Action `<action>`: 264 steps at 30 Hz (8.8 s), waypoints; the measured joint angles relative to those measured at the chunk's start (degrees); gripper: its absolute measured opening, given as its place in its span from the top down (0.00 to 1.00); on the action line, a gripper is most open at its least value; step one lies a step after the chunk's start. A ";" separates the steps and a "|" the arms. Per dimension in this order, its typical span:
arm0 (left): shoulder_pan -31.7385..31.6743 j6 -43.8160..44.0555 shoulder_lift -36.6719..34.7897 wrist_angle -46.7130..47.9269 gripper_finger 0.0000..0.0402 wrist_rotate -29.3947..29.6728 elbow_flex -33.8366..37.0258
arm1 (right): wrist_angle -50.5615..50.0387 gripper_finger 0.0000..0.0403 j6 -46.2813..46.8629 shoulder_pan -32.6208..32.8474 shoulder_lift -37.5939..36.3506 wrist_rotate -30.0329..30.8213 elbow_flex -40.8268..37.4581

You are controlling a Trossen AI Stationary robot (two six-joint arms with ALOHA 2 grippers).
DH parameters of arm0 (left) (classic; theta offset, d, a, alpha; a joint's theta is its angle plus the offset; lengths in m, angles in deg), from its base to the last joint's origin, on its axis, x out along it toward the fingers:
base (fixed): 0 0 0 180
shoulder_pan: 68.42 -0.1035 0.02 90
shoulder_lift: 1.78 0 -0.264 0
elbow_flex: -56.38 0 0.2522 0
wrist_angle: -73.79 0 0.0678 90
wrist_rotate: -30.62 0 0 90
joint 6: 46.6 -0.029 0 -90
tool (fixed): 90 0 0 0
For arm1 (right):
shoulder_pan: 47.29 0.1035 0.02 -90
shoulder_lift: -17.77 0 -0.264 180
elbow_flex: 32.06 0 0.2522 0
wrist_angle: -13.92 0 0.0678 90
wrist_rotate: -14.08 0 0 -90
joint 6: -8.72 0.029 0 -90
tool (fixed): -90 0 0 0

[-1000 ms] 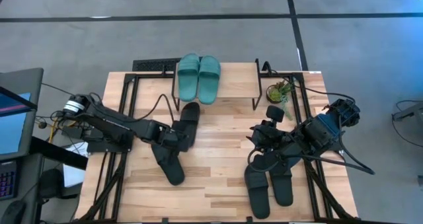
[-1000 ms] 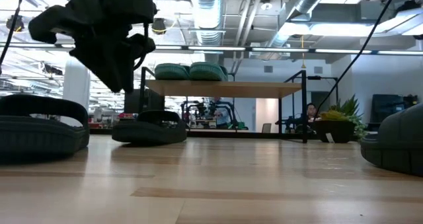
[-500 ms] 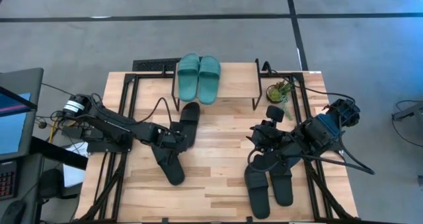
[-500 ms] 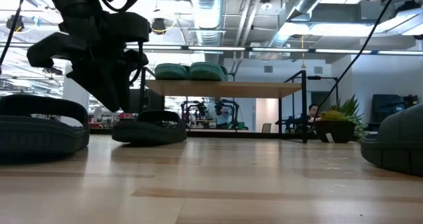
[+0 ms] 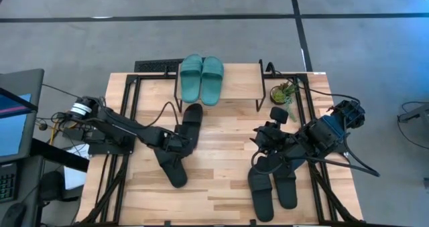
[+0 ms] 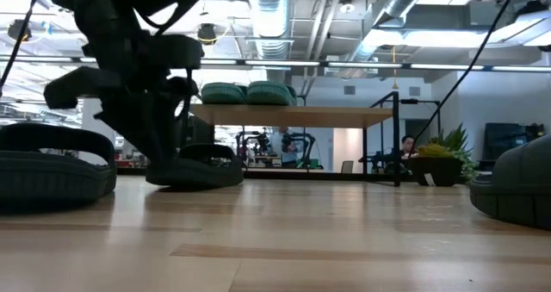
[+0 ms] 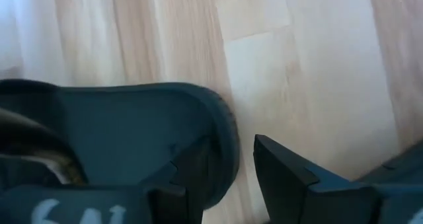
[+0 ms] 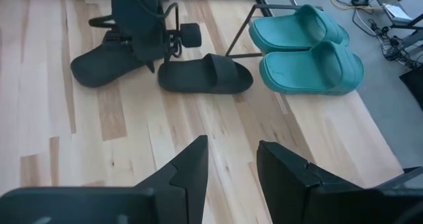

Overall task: Pick and place slides into the shelf
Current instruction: Put the left black slide under the shelf

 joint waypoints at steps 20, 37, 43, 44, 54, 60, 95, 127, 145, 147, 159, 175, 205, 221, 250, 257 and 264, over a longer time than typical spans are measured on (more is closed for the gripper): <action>-1.54 6.88 1.62 -4.51 0.72 4.45 -0.09 | -0.02 0.71 -0.44 0.02 0.00 0.00 0.00; -8.60 9.53 1.62 -6.14 0.72 5.18 -0.09 | -0.02 0.71 -0.44 0.02 0.00 0.02 0.00; -12.09 8.72 1.62 -7.11 0.72 5.12 0.03 | -0.02 0.71 -0.46 0.02 0.00 0.02 0.00; -12.63 8.26 1.62 -7.19 0.72 5.07 0.09 | -0.02 0.71 -0.48 0.02 0.00 0.02 0.00; -15.64 5.32 6.65 -10.94 0.72 2.75 0.04 | -0.08 0.71 -0.92 -0.11 0.00 0.02 0.02; -14.69 5.58 8.87 -11.50 0.72 4.57 -0.29 | -0.04 0.71 -0.56 0.06 0.00 0.02 0.02; -15.23 -0.02 7.50 -6.03 0.78 10.12 -4.31 | -0.04 0.71 -0.48 0.11 0.00 0.00 0.02; -19.24 3.90 7.50 -6.24 0.76 9.49 -4.31 | -0.04 0.71 -0.48 0.11 0.00 -0.02 0.02; -16.18 -0.15 7.48 -7.48 0.71 10.38 -4.31 | -0.04 0.71 -0.42 0.11 0.00 -0.02 0.02; -15.80 -0.36 7.48 -7.23 0.71 10.73 -4.31 | -0.04 0.71 -0.44 0.11 0.00 -0.02 0.02; -12.56 -0.38 7.48 -4.79 0.72 14.83 -4.31 | -0.04 0.71 -0.45 0.57 0.00 -0.04 0.02; -8.76 -4.07 7.48 -5.54 0.99 21.61 -4.31 | -0.04 0.71 0.00 0.92 0.00 -0.04 0.00; -7.82 2.39 11.94 -7.17 1.00 27.41 -1.71 | -0.04 0.71 1.68 2.75 0.04 0.87 -0.11; -12.36 2.06 11.94 -7.50 1.00 23.81 -1.71 | -0.03 0.71 2.57 2.75 0.04 0.85 -0.11; -14.11 -0.58 14.21 -13.81 1.00 20.85 -1.88 | -0.02 0.71 2.60 2.75 0.09 0.86 -0.09; -12.47 0.08 15.00 -12.33 1.00 24.22 -1.83 | -0.04 0.71 3.20 2.75 0.11 0.46 -0.07; -11.55 -1.28 14.11 -11.92 1.00 24.87 -1.95 | -0.04 0.71 2.60 2.75 0.11 0.44 -0.07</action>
